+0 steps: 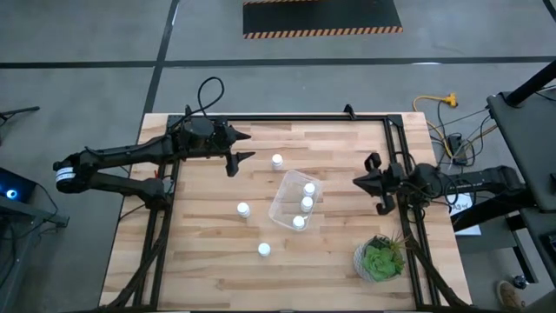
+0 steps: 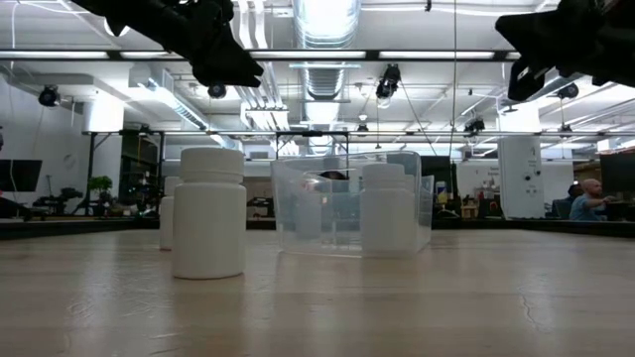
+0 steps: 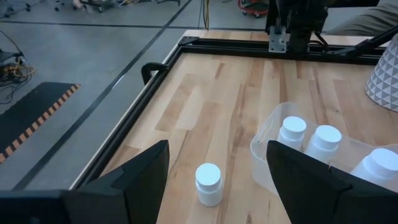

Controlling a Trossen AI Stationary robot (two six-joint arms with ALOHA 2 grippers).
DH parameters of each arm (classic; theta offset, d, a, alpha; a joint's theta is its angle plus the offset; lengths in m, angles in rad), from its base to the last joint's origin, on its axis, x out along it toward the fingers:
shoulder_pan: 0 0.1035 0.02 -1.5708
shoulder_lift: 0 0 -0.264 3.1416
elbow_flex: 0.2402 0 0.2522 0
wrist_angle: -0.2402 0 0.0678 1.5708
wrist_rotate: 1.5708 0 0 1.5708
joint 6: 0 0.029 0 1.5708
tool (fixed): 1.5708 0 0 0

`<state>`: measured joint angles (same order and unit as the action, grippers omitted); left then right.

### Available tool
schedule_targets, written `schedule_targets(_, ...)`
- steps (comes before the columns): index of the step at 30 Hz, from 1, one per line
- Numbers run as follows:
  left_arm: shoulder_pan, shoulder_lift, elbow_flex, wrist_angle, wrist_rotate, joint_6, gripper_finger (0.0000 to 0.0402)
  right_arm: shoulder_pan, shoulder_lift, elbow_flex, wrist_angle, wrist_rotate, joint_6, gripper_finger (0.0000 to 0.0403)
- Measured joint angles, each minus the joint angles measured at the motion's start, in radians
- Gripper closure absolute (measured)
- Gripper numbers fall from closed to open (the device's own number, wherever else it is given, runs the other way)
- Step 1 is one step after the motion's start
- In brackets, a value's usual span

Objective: Pick and place pill bottles into a basket
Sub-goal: Put the medicine bottle into the transparent bin

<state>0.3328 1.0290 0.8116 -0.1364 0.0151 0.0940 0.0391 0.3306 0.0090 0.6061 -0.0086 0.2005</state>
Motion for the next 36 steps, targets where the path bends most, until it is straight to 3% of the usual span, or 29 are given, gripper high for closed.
schedule_targets(9, 0.001, 0.000, -0.002, -0.003, -0.002, 0.000, 0.0148, 0.000, -0.057, 0.000, -0.214, -0.053, 0.049, 0.0395)
schedule_targets(21, 0.001, 0.005, 0.001, -0.036, 0.002, 0.027, 0.0148, -0.001, -0.061, 0.000, -0.253, -0.044, 0.084, 0.0395)
schedule_targets(26, 0.007, 0.079, 0.125, -0.234, 0.005, 0.154, 0.0148, -0.001, -0.060, 0.000, -0.259, -0.041, 0.094, 0.0395)
schedule_targets(36, 0.034, 0.330, 0.430, -0.478, 0.012, 0.212, 0.0146, -0.001, -0.040, 0.000, -0.260, -0.041, 0.141, 0.0394)
